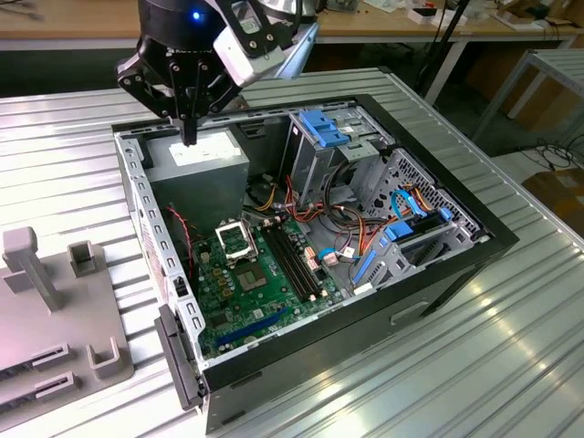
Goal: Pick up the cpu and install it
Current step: 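Reach for the cpu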
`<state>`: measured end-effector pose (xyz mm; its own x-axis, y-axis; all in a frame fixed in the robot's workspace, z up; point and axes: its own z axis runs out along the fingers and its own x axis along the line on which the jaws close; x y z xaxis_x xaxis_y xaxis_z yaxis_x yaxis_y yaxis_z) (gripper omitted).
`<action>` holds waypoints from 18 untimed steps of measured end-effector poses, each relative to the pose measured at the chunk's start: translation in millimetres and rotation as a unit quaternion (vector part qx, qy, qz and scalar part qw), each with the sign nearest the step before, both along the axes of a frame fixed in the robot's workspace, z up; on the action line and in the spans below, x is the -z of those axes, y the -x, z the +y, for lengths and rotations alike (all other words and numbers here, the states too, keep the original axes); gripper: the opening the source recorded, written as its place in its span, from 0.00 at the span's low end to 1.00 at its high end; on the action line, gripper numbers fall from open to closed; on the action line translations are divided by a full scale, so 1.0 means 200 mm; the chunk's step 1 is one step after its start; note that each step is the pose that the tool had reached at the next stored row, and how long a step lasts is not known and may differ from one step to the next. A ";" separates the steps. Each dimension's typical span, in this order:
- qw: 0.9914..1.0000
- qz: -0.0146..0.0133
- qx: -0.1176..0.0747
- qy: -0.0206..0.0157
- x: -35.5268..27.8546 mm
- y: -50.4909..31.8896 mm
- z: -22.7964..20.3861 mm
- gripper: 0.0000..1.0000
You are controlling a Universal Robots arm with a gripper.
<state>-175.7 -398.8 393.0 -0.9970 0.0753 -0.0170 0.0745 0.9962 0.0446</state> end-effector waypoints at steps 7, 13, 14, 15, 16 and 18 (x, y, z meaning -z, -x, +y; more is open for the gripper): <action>1.000 0.001 0.000 0.000 0.000 0.022 0.000 0.11; 1.000 0.001 0.000 0.000 0.000 0.038 0.000 0.11; 1.000 0.001 0.000 0.000 0.001 0.040 0.000 0.11; 1.000 0.001 0.000 0.000 0.001 0.043 0.000 0.11; 1.000 0.001 0.000 0.000 0.001 0.046 0.000 0.11; 1.000 0.002 0.000 0.000 0.001 0.050 0.000 0.11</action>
<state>-185.8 -398.9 392.8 -0.9971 0.0753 -0.0138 0.0747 0.9962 0.0444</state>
